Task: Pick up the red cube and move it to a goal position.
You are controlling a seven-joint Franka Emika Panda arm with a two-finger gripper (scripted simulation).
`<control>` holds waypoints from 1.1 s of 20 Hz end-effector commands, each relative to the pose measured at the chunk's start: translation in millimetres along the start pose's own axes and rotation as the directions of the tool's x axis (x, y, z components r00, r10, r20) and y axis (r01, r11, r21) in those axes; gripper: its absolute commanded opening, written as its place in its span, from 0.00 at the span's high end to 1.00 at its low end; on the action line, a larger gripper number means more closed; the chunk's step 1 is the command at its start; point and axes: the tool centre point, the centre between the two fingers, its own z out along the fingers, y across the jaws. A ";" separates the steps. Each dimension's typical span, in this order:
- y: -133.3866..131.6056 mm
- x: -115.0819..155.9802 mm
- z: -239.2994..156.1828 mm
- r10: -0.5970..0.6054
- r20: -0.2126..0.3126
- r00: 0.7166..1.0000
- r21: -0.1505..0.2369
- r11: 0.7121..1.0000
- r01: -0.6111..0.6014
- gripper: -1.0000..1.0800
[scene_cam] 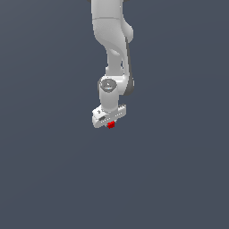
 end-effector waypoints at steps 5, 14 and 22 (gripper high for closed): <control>15.2 14.0 -16.4 0.000 -0.001 1.000 0.000 1.000 0.000 1.00; 54.3 50.1 -57.9 0.000 -0.001 1.000 0.001 1.000 0.000 1.00; 92.7 85.8 -97.2 0.000 -0.002 1.000 0.001 1.000 0.000 1.00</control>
